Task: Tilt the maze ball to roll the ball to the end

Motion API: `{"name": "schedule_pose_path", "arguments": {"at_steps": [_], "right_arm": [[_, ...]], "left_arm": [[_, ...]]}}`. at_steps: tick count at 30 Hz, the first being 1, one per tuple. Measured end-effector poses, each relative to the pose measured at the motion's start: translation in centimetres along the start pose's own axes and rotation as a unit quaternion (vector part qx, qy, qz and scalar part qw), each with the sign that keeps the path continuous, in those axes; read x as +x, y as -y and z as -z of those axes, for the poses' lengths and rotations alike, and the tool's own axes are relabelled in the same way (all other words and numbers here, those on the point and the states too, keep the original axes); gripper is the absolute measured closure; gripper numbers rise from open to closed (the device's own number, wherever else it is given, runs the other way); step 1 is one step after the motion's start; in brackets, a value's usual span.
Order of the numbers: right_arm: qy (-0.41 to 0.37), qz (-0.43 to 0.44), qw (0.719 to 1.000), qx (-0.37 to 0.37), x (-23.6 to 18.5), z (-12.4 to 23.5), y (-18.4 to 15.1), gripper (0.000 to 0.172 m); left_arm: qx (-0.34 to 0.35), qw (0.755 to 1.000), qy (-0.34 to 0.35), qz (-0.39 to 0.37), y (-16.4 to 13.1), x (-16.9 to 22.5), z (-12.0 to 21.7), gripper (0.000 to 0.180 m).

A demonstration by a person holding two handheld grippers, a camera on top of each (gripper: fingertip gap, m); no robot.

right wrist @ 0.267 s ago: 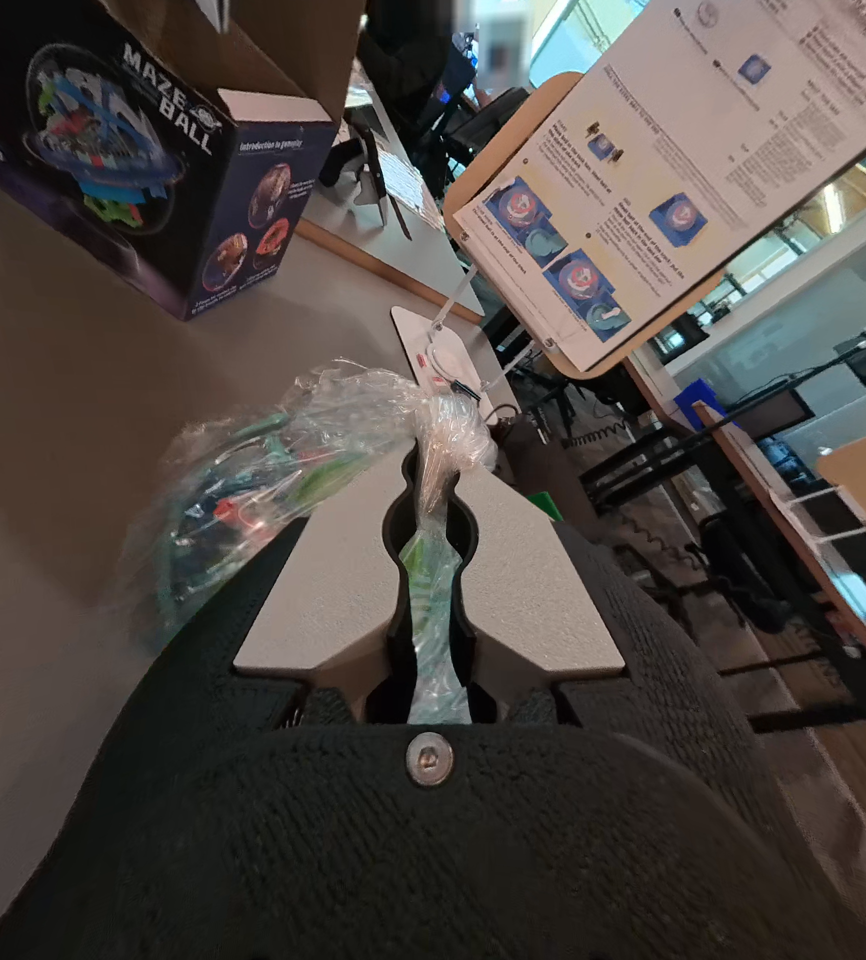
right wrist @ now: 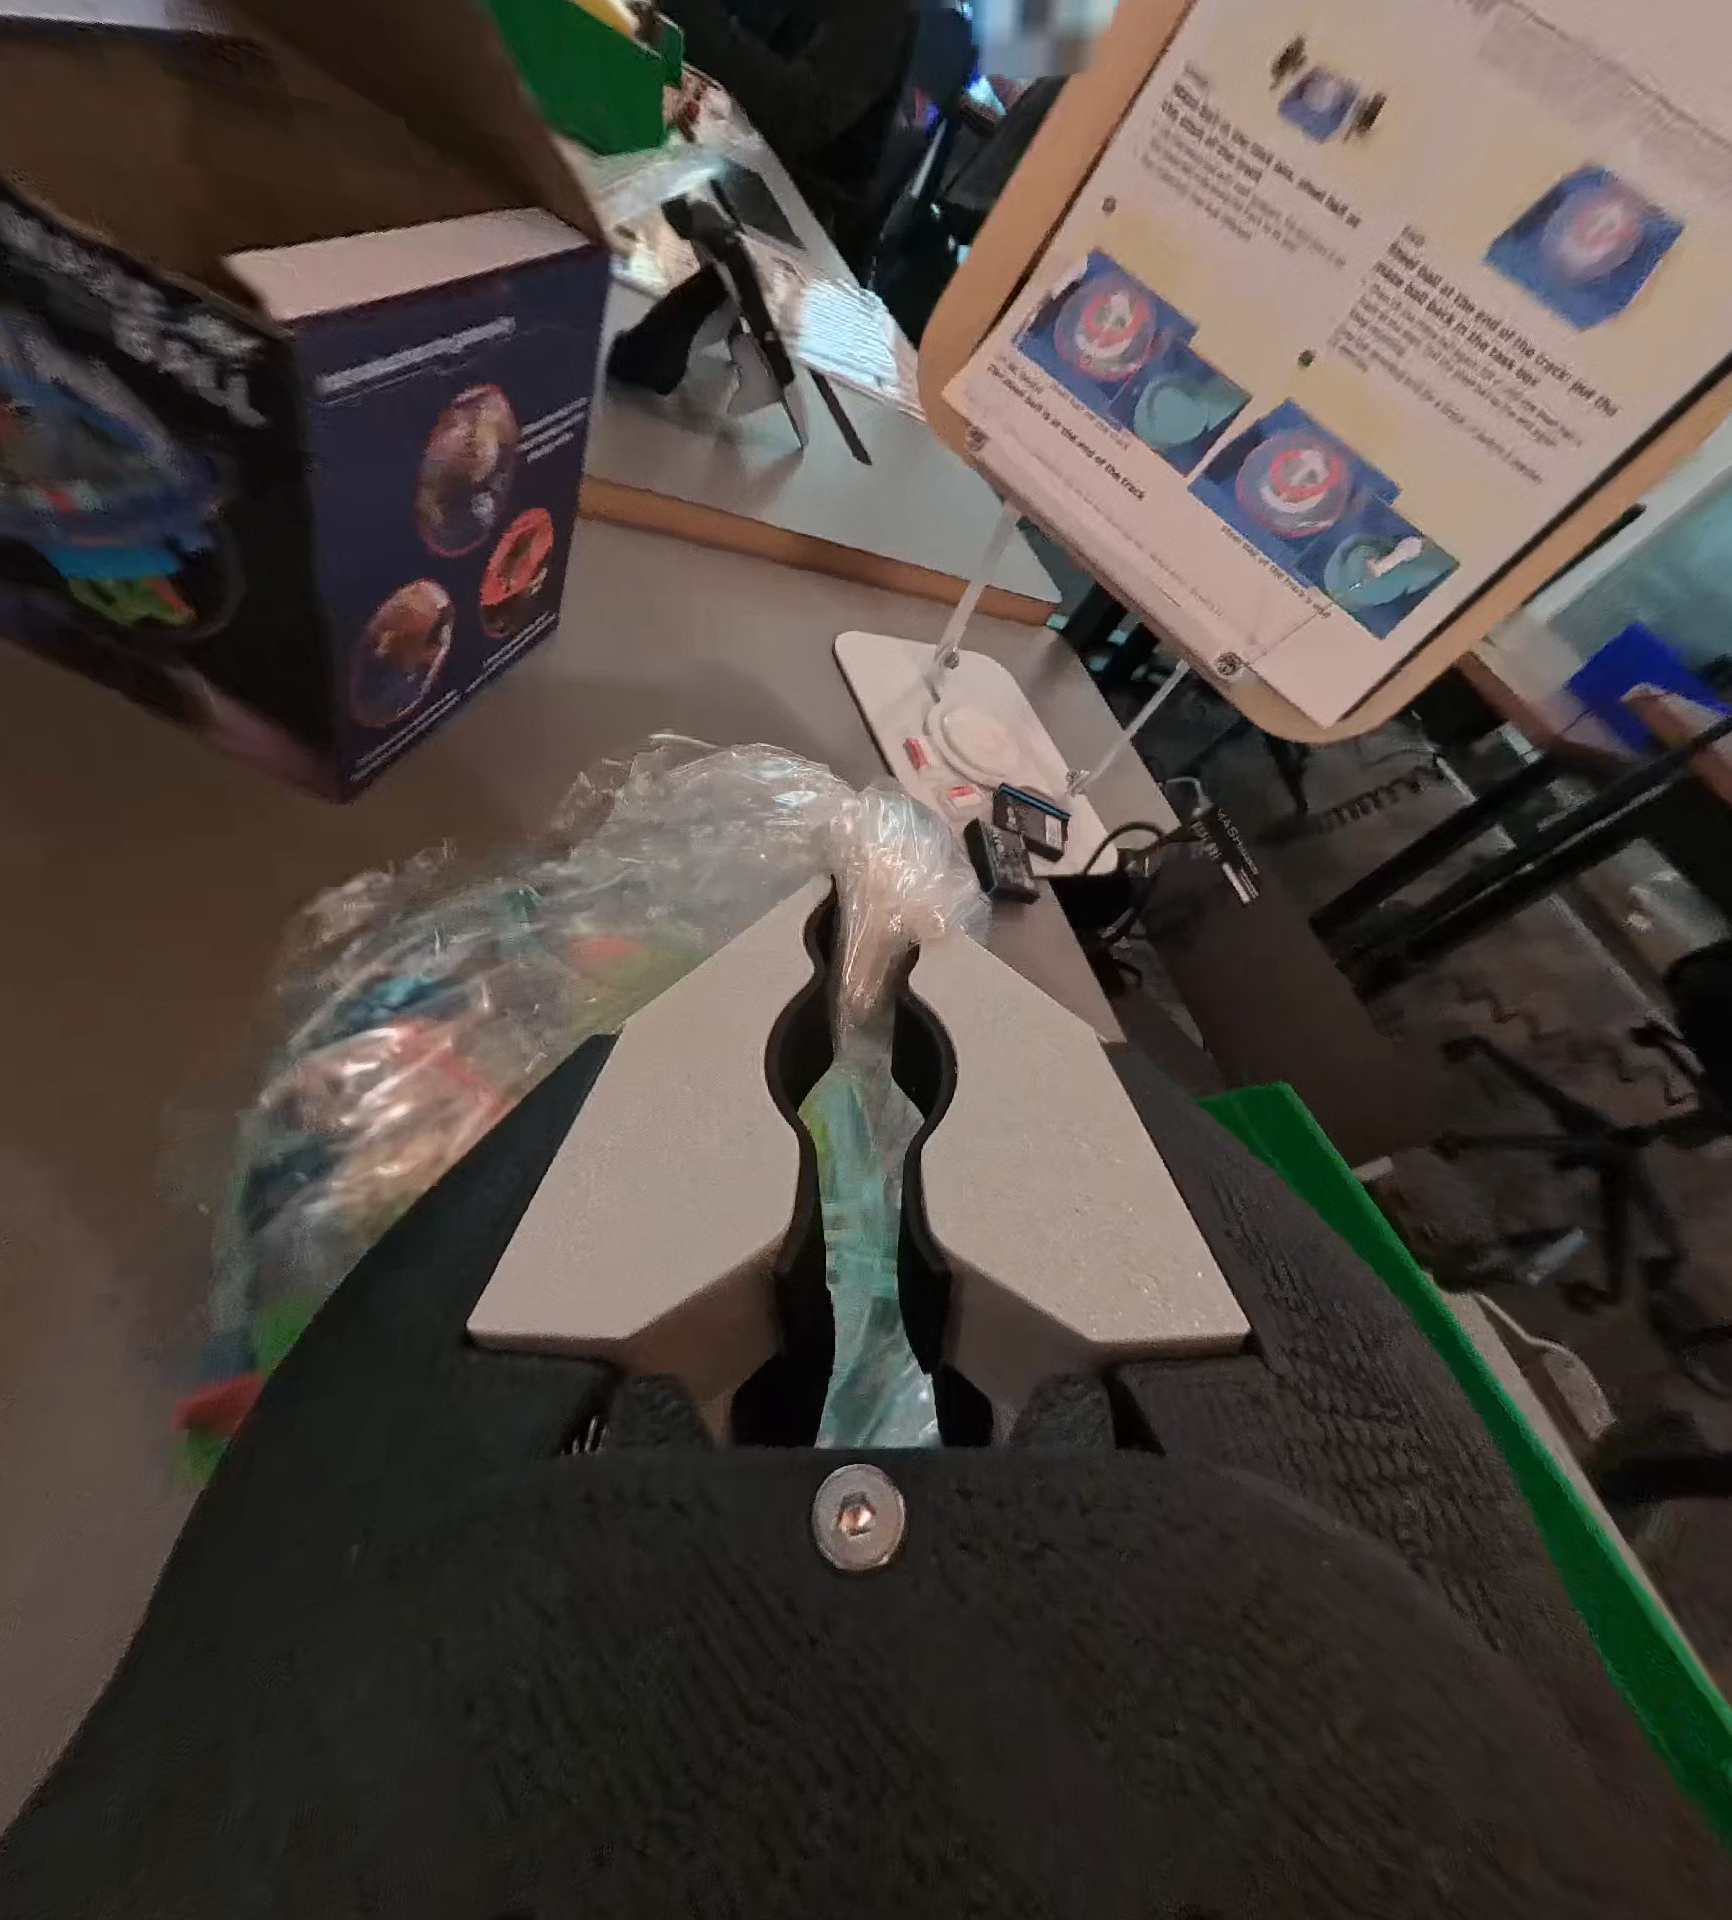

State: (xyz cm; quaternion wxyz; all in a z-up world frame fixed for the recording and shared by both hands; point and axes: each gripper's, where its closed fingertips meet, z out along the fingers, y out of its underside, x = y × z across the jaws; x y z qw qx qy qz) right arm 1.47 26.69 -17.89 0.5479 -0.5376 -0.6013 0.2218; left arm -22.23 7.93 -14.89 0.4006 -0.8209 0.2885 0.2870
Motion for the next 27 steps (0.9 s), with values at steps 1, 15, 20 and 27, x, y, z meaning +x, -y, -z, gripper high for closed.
{"name": "schedule_pose_path", "arguments": {"at_steps": [1,15,20,27], "right_arm": [[-0.002,-0.009,1.000,-0.002,0.7,-1.4,0.3,0.168],[-0.065,0.054,0.993,0.079,-0.6,-7.5,-0.5,0.168],[-0.057,0.081,0.994,0.051,-4.1,-4.6,-5.1,0.167],[-0.100,0.040,0.994,-0.005,-3.7,-2.4,-10.0,0.163]], "left_arm": [[0.014,1.000,0.007,0.014,0.1,0.3,0.7,0.180],[0.184,0.949,0.074,0.247,-2.3,2.5,7.2,0.180],[0.180,0.930,0.091,0.307,-4.7,3.1,6.2,0.180],[0.187,0.901,0.106,0.376,-6.4,3.3,3.8,0.180]]}}
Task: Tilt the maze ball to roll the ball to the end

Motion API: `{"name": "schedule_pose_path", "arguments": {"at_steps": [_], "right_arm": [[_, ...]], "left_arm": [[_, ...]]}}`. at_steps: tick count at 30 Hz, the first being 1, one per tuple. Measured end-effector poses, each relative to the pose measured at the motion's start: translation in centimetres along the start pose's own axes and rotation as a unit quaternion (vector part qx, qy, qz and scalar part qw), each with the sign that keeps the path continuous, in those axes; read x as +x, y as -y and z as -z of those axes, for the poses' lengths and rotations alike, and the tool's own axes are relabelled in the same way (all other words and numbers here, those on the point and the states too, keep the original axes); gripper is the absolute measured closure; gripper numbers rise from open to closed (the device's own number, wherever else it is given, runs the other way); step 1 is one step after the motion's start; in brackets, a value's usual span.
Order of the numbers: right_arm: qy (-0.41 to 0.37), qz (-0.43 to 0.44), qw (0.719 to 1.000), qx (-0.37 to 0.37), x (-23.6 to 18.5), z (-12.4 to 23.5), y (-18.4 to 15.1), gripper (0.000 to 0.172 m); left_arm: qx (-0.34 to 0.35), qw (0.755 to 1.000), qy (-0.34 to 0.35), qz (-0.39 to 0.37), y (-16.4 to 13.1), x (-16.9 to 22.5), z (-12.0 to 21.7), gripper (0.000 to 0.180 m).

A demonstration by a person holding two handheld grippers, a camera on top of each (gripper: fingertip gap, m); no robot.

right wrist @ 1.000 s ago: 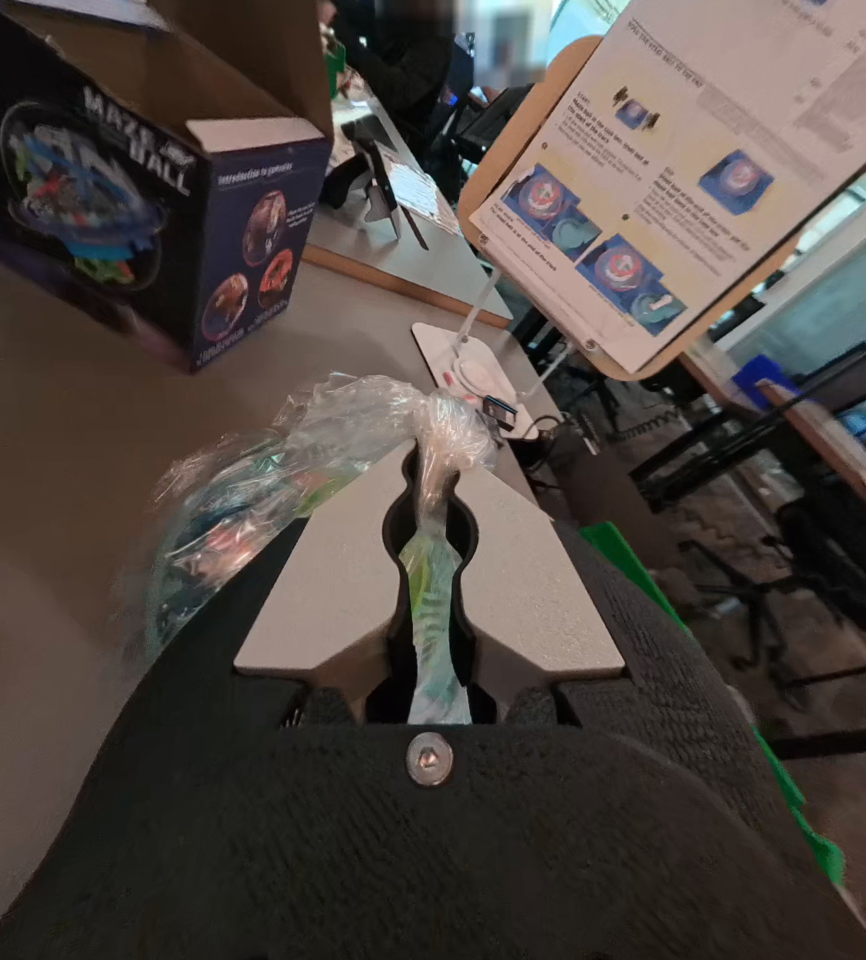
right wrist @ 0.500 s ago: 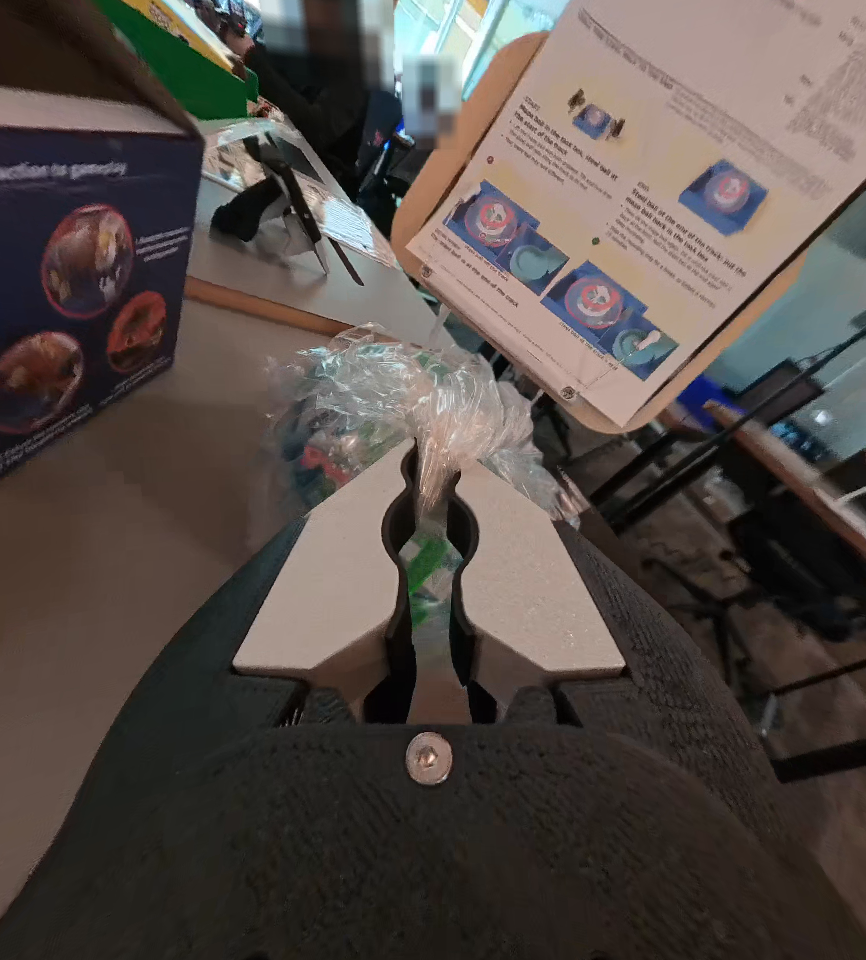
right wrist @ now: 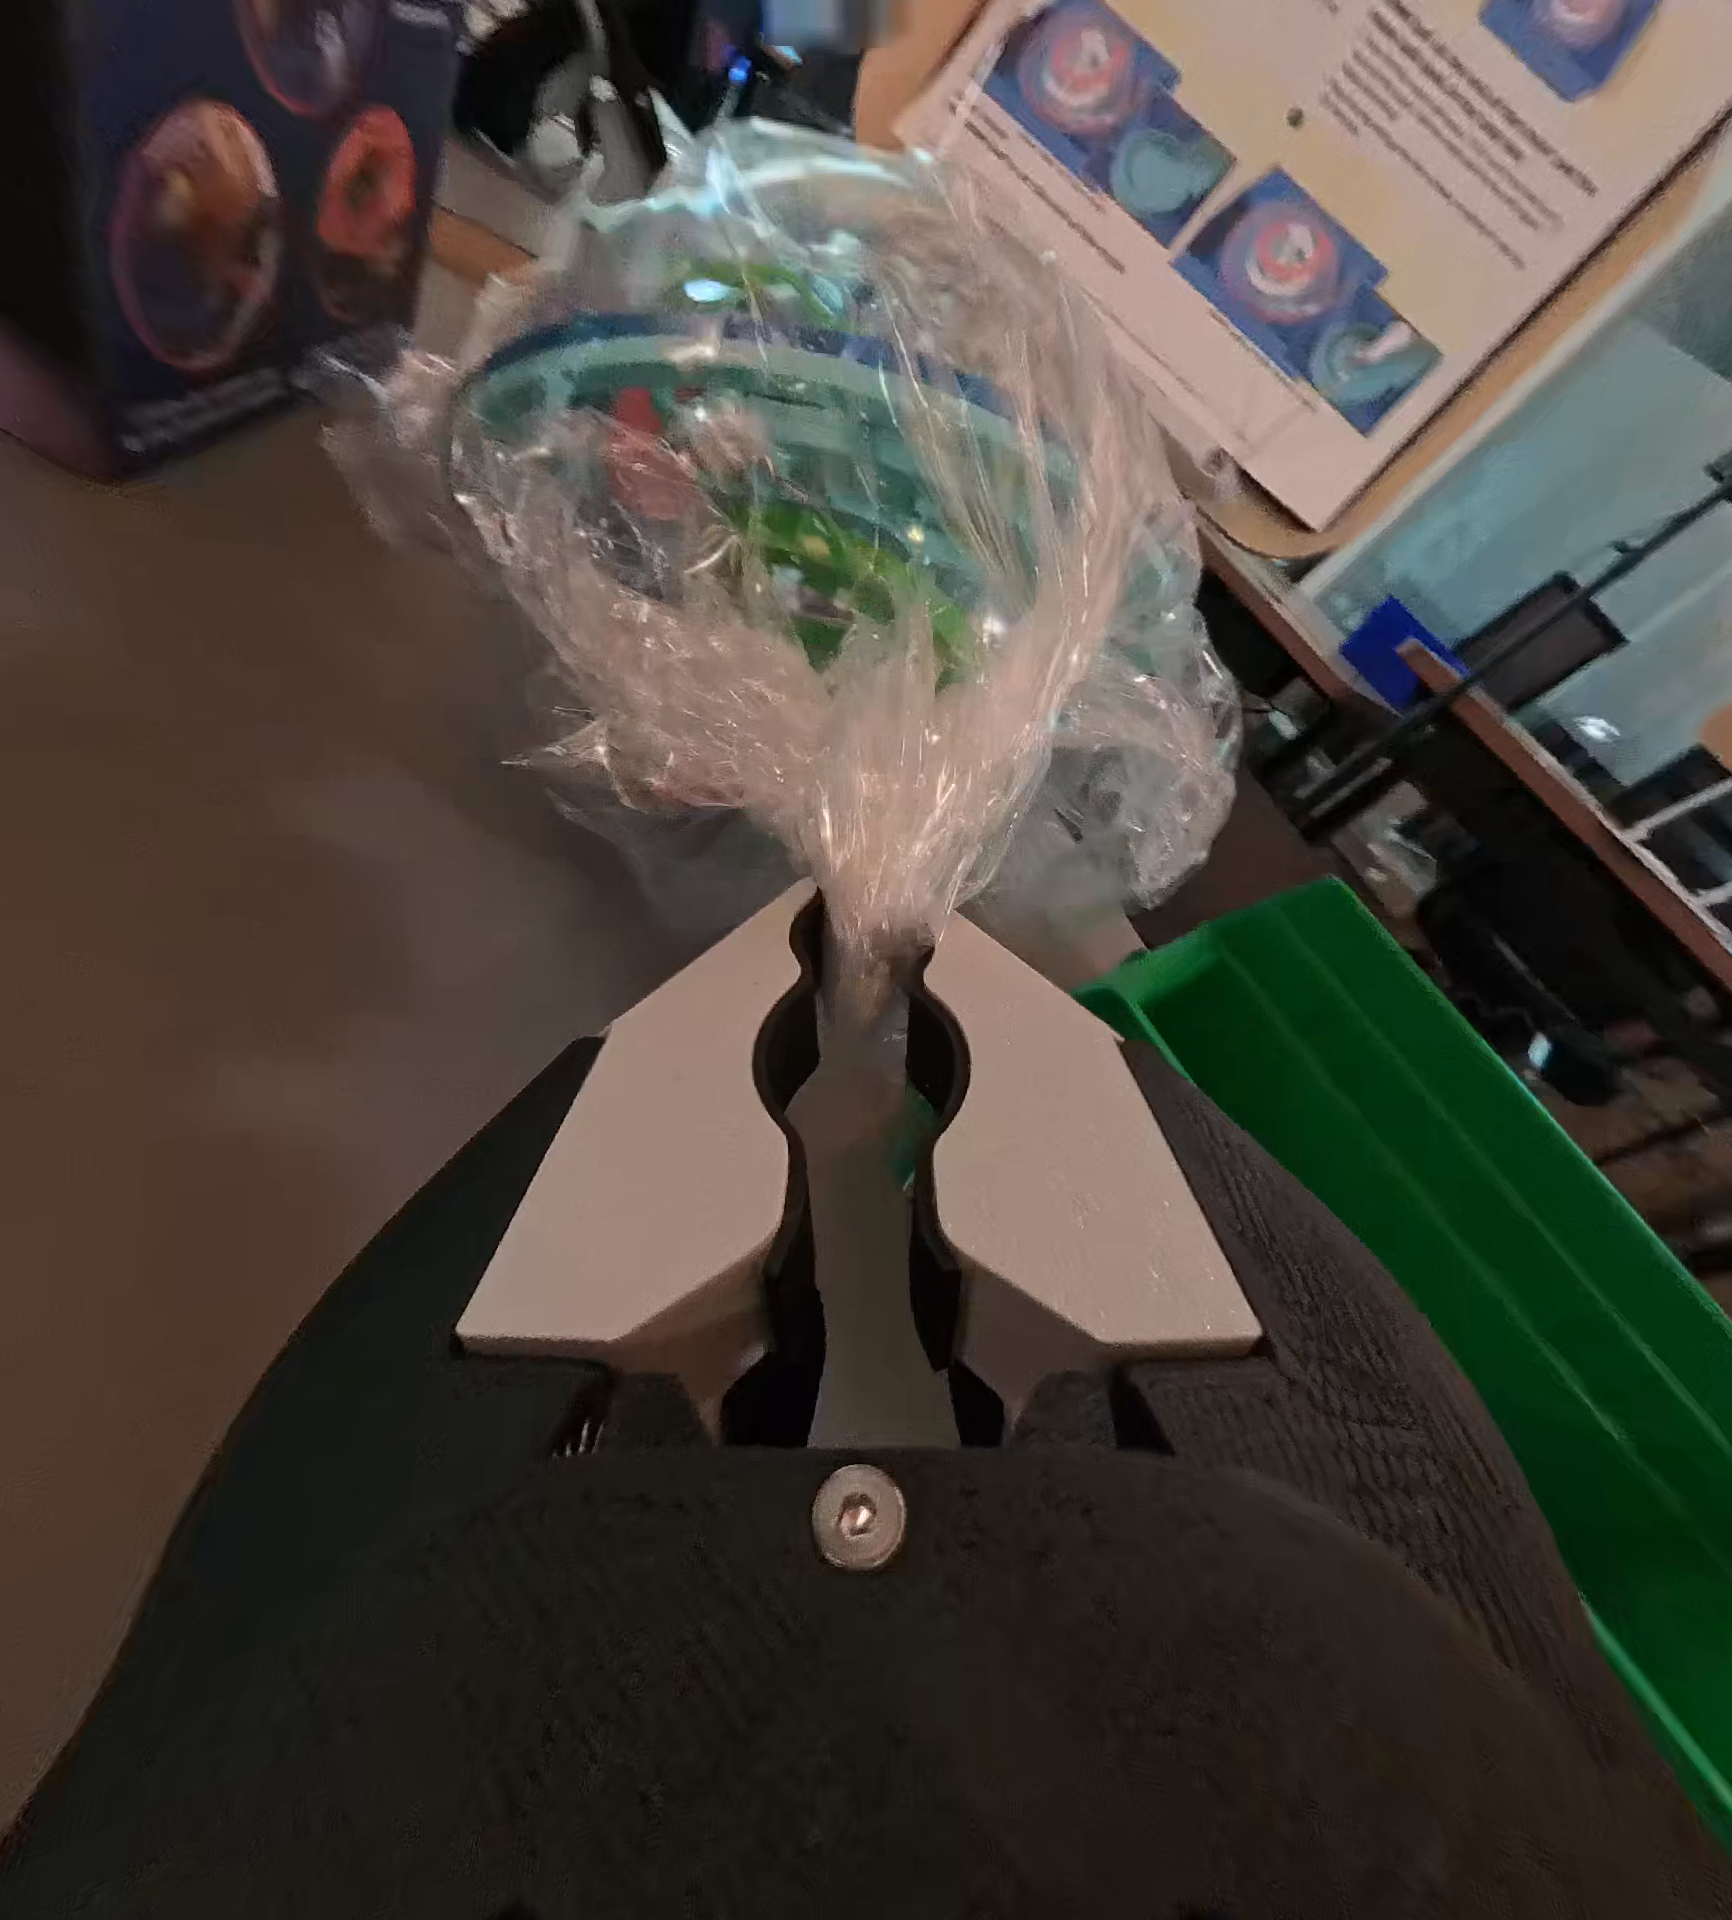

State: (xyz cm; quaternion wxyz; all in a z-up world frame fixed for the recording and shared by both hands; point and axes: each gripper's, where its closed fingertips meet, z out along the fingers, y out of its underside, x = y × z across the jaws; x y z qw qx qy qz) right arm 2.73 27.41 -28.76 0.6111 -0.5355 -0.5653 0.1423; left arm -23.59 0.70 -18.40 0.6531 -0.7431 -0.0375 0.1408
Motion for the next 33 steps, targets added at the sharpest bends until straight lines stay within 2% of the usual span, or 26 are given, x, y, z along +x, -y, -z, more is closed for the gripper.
{"name": "schedule_pose_path", "arguments": {"at_steps": [3,9,12,17,18,21,23,25,26,29,33], "right_arm": [[-0.041,-0.005,0.999,-0.002,0.7,0.6,-1.2,0.151],[-0.080,0.022,0.996,-0.014,-0.3,1.5,-3.2,0.080],[-0.068,-0.001,0.997,-0.022,-1.3,2.6,-3.7,0.068],[-0.084,-0.030,0.996,0.008,-0.9,4.9,-3.1,0.063],[-0.089,-0.028,0.995,0.017,-0.8,5.3,-2.8,0.063],[-0.102,-0.016,0.994,0.042,-0.7,6.2,-1.8,0.067],[-0.109,-0.004,0.993,0.052,-0.9,6.5,-1.3,0.070],[-0.114,0.016,0.992,0.055,-1.1,6.5,-1.0,0.073],[-0.116,0.025,0.991,0.056,-1.2,6.4,-0.9,0.069],[-0.112,0.034,0.991,0.058,-1.5,6.2,-0.8,0.075],[-0.108,0.026,0.992,0.062,-1.5,6.0,-0.8,0.078]], "left_arm": [[-0.001,1.000,0.014,0.001,-0.7,-0.1,-0.4,0.180],[0.015,0.999,0.025,0.012,-1.5,-0.6,0.1,0.180],[0.029,0.999,0.022,0.015,-1.8,-1.0,0.6,0.180],[0.084,0.996,0.029,0.011,-1.2,-1.9,1.1,0.171],[0.096,0.995,0.023,0.012,-0.8,-1.9,1.0,0.164],[0.128,0.992,-0.006,0.009,0.8,-1.4,0.5,0.125],[0.131,0.991,-0.016,-0.026,1.8,-1.3,-0.1,0.098],[0.127,0.989,-0.012,-0.077,2.6,-1.9,-1.0,0.082],[0.129,0.986,-0.017,-0.102,3.0,-2.0,-1.4,0.077],[0.144,0.975,-0.055,-0.161,4.4,-2.1,-2.4,0.076],[0.084,0.962,-0.129,-0.224,3.0,-1.6,-5.0,0.069]]}}
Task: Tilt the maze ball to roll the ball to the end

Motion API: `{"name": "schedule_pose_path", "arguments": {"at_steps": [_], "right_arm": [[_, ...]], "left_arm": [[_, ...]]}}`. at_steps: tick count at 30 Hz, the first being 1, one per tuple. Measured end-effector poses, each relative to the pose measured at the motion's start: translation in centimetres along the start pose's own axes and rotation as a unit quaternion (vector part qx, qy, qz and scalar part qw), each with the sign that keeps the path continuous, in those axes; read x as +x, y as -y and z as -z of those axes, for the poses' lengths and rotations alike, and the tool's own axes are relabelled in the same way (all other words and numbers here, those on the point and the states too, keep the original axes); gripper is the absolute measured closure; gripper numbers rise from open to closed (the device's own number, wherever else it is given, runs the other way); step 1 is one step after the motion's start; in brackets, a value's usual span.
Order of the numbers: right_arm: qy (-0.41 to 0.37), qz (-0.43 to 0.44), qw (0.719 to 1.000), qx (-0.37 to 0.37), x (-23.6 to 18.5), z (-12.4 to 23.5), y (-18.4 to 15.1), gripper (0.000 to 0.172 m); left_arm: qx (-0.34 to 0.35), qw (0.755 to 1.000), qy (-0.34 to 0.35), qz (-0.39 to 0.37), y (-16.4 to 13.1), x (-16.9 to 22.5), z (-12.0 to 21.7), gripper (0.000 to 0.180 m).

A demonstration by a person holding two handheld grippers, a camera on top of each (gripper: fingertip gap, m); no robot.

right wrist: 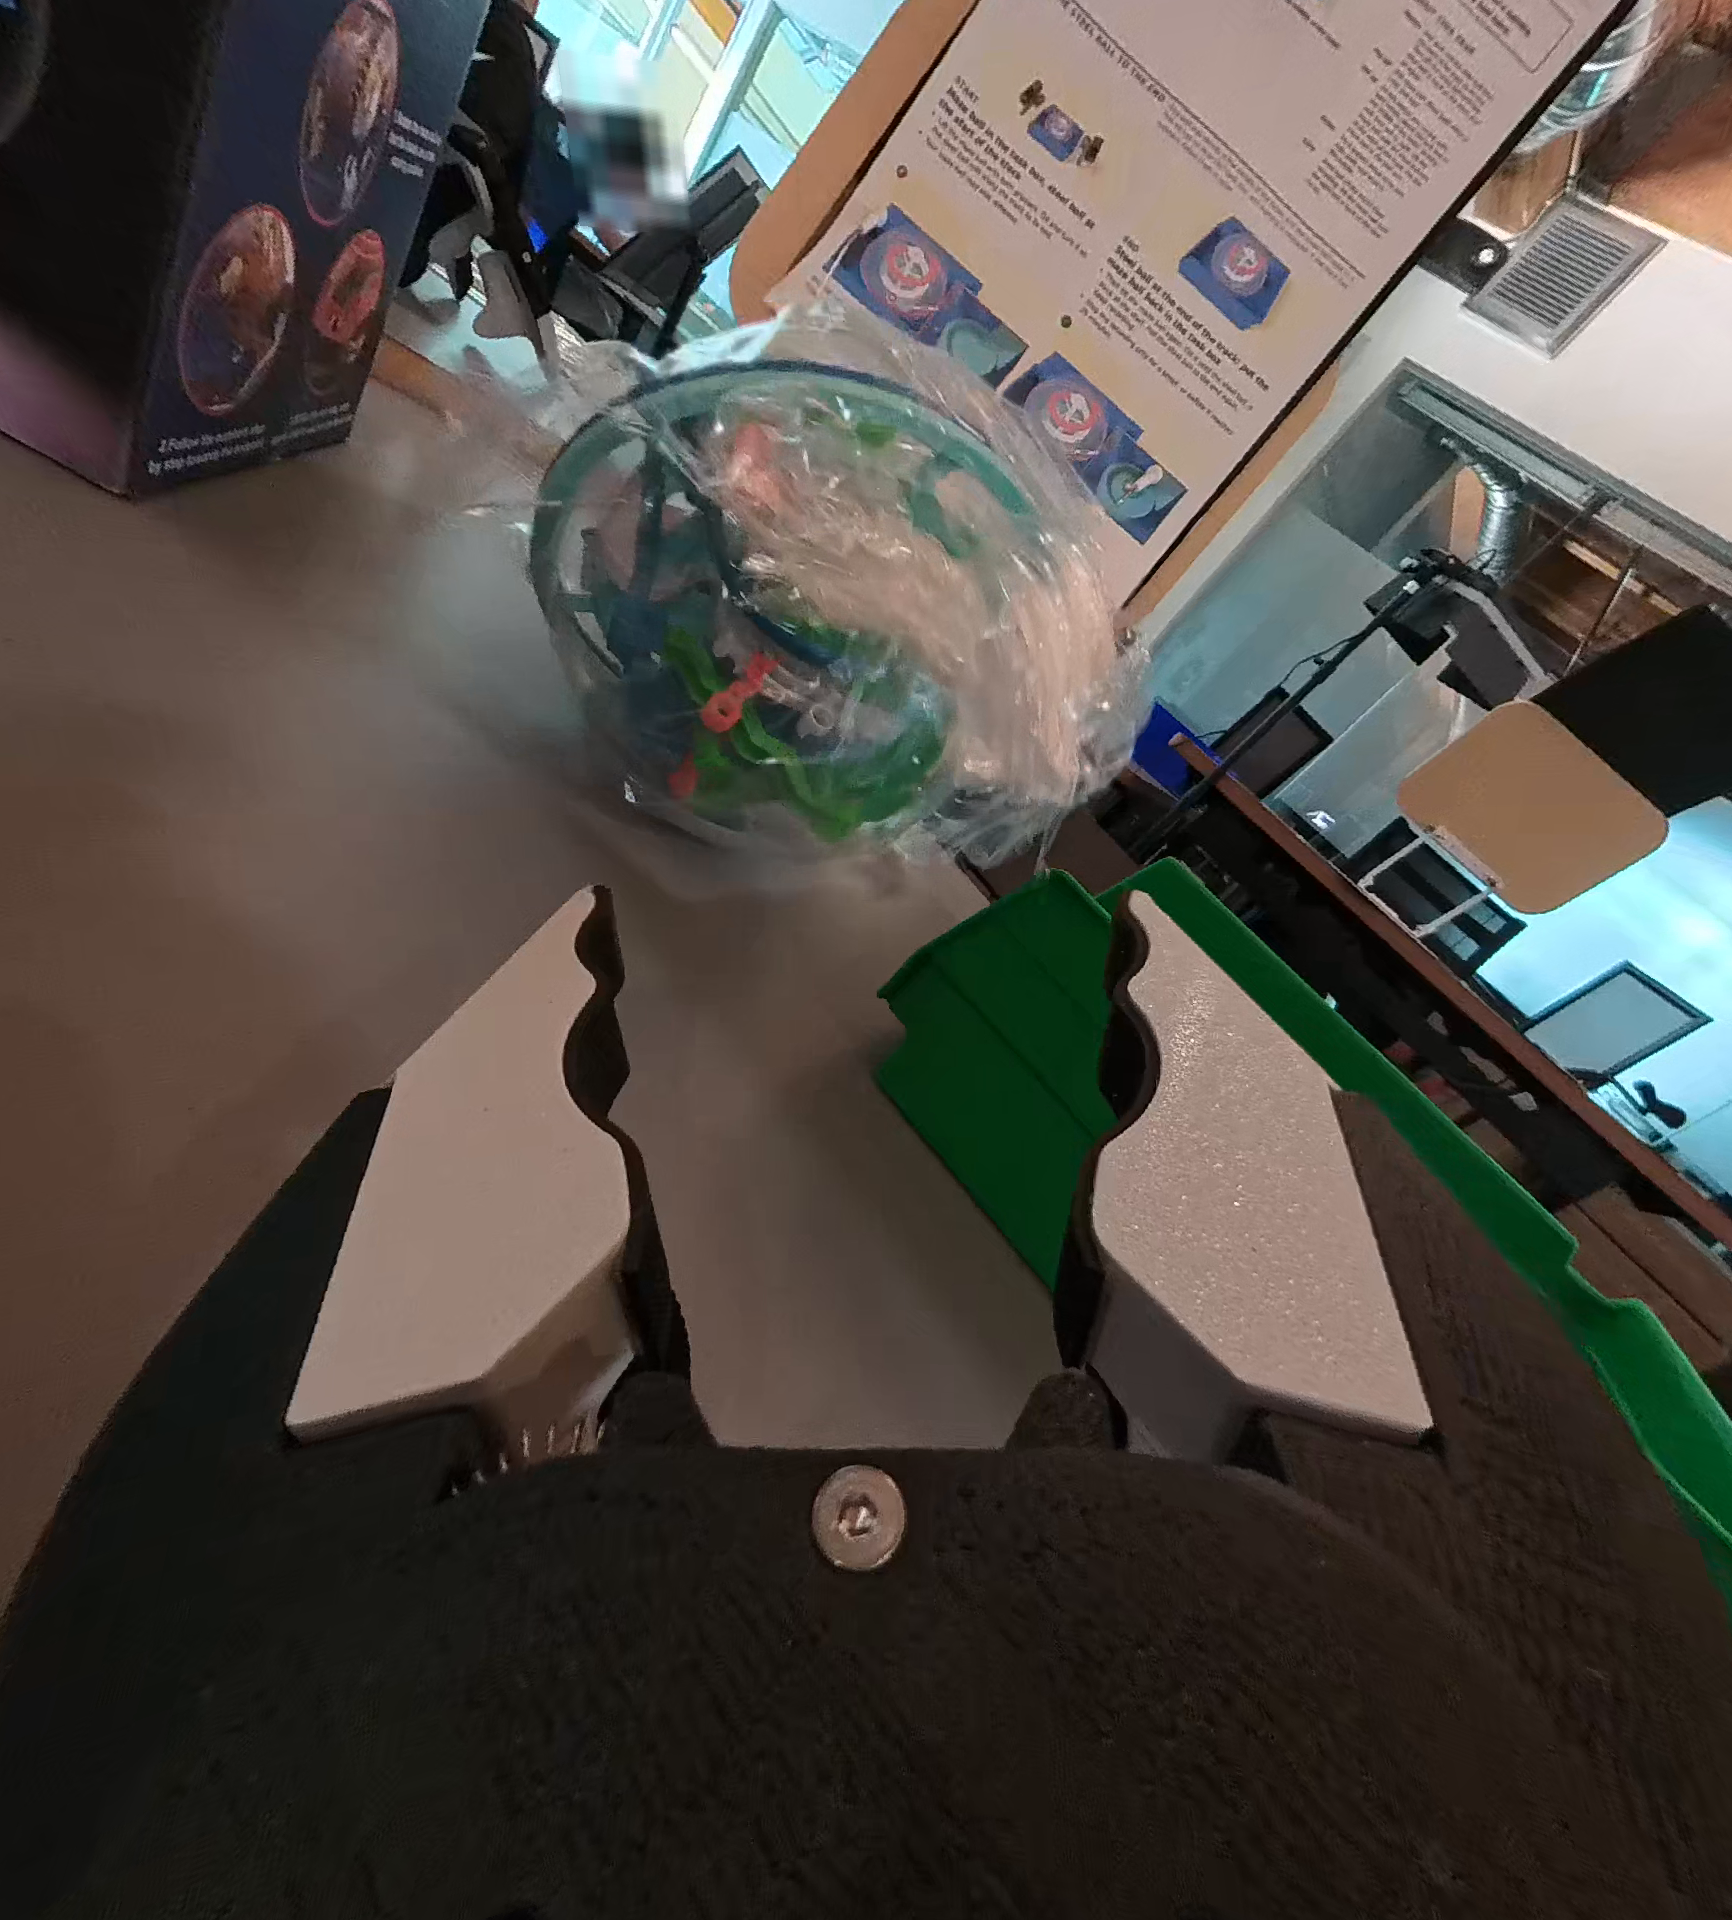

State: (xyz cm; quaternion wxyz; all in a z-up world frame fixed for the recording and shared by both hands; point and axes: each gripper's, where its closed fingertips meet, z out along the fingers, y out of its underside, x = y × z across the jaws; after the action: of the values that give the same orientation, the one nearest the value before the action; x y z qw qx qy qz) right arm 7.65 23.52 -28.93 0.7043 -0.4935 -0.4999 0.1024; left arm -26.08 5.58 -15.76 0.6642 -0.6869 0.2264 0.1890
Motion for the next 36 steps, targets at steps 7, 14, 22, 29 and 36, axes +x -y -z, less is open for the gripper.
{"name": "schedule_pose_path", "arguments": {"at_steps": [7,14,22,29,36], "right_arm": [[0.016,-0.025,1.000,0.010,-0.2,-0.1,0.1,0.081],[0.019,-0.022,0.999,0.019,-0.2,0.1,0.5,0.087],[0.026,-0.034,0.999,0.020,-0.4,-0.1,0.4,0.090],[0.014,-0.008,1.000,0.023,-0.2,0.1,0.8,0.089],[0.025,0.018,0.993,0.115,-2.6,0.8,9.5,0.125]], "left_arm": [[-0.016,0.997,-0.058,-0.039,-1.3,-0.1,-2.4,0.089],[-0.003,0.998,-0.043,-0.054,-1.1,-2.7,-1.9,0.104],[-0.114,0.970,-0.043,-0.211,-1.3,-4.2,-2.9,0.136],[-0.183,0.955,-0.006,-0.233,1.0,-5.5,-4.1,0.160],[-0.220,0.924,0.070,-0.304,6.3,-3.4,-2.5,0.161]]}}
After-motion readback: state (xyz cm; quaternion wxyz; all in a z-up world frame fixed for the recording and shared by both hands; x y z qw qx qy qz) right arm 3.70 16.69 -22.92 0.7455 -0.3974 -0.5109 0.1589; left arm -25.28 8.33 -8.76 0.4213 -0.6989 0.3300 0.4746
